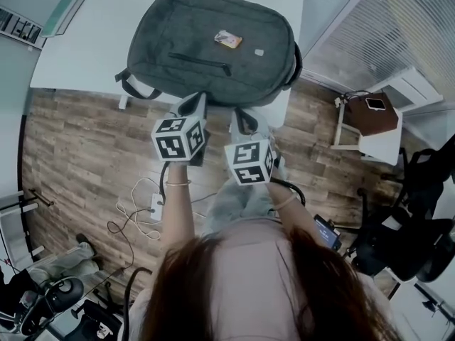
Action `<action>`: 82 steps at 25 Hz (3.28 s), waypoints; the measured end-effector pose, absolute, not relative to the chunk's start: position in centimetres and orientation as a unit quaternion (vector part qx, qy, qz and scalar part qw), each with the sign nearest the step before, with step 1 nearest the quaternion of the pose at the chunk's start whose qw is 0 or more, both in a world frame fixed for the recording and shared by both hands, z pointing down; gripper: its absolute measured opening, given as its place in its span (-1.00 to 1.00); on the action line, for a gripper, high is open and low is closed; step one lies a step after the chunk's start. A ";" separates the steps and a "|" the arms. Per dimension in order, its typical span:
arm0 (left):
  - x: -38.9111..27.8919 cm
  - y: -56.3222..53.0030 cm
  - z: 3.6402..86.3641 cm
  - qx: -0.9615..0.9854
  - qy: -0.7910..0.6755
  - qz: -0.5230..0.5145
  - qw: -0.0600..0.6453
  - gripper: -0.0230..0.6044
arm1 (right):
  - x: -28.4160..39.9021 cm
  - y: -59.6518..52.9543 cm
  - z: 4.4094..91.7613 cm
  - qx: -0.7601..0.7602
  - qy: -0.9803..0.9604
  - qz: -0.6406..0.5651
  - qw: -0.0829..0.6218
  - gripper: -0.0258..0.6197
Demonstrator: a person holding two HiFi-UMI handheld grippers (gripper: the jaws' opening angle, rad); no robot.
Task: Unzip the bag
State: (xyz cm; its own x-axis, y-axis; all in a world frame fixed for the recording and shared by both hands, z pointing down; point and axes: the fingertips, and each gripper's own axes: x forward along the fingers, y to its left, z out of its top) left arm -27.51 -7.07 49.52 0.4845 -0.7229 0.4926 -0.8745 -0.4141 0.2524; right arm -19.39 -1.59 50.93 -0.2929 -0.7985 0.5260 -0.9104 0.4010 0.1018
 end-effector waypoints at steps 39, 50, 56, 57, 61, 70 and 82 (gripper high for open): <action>-27.5 -7.3 49.8 0.764 -0.569 0.168 0.255 -0.90 | -12.5 -1.9 49.8 0.479 -0.826 0.122 0.270 -0.89; -27.5 -7.2 49.8 0.750 -0.588 0.176 0.247 -0.91 | -10.3 -2.2 49.1 0.466 -0.832 0.116 0.277 -0.89; -27.5 -7.2 49.8 0.742 -0.595 0.175 0.256 -0.90 | -9.1 -2.8 48.8 0.463 -0.834 0.109 0.279 -0.89; -27.5 -7.2 49.8 0.740 -0.596 0.174 0.257 -0.90 | -8.8 -3.0 48.8 0.464 -0.834 0.110 0.278 -0.89; -27.4 -7.2 49.8 0.735 -0.603 0.172 0.257 -0.90 | -7.0 -3.7 48.3 0.469 -0.830 0.113 0.279 -0.89; -27.4 -7.3 49.8 0.728 -0.612 0.177 0.254 -0.90 | -5.8 -4.8 48.1 0.464 -0.834 0.113 0.278 -0.89; -27.5 -7.3 49.8 0.723 -0.616 0.180 0.255 -0.90 | -4.6 -6.1 48.1 0.450 -0.839 0.111 0.287 -0.88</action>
State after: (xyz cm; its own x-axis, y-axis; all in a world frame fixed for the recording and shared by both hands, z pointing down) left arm -27.48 -7.33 49.84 0.1753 -0.7995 0.5745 -0.9830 -0.1102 0.1467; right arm -4.56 -6.07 48.08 -0.4315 -0.6904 0.5807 -0.8180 0.5709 0.0709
